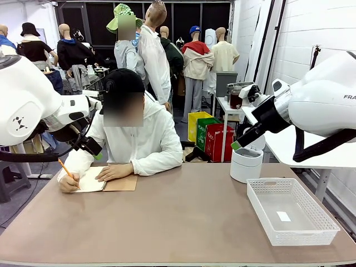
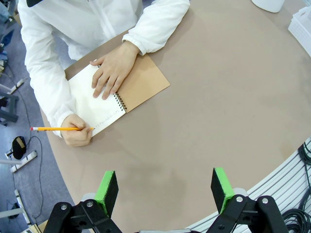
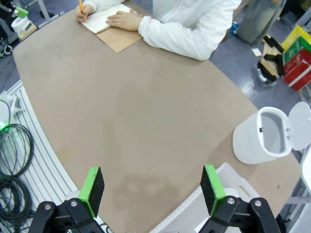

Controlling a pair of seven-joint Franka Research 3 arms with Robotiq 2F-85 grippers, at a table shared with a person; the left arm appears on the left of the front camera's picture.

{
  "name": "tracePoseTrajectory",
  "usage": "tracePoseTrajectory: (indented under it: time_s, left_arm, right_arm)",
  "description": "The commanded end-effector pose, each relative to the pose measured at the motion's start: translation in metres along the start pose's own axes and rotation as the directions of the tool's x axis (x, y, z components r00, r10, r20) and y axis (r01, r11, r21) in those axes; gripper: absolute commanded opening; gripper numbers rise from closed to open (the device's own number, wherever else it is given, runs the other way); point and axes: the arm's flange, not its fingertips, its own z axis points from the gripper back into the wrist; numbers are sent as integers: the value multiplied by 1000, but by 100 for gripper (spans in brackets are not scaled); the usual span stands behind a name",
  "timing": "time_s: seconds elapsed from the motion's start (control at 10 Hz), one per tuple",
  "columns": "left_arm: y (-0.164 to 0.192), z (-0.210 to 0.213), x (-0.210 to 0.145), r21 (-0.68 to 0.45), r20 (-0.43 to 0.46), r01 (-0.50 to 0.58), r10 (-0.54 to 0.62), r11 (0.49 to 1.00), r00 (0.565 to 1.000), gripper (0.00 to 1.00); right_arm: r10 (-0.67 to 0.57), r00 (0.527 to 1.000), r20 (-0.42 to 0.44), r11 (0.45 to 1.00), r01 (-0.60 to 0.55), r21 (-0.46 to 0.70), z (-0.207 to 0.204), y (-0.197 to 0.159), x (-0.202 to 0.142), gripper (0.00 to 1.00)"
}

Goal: Sort the paper based on its condition.
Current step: If a person hands you a paper, place it in the Organizing basket , and if it's crumpled, put it in the Trash can.

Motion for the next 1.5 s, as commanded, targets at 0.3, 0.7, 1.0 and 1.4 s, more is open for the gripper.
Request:
tracePoseTrajectory:
  time_s: [0.3, 0.7, 1.0, 1.4]
  left_arm:
    - [1, 1, 0, 0, 7, -4, 4, 1000, 1000, 100]
    - [1, 1, 0, 0, 7, -4, 4, 1000, 1000, 100]
    - [1, 1, 0, 0, 7, -4, 4, 1000, 1000, 100]
    - [1, 1, 0, 0, 7, -4, 4, 1000, 1000, 100]
  right_arm:
    - [-4, 1000, 2, 1000, 4, 4, 0, 0, 0, 100]
    - [-4, 1000, 2, 1000, 4, 4, 0, 0, 0, 100]
    - [-4, 1000, 2, 1000, 4, 4, 0, 0, 0, 100]
    - [-4, 1000, 2, 1000, 4, 4, 0, 0, 0, 100]
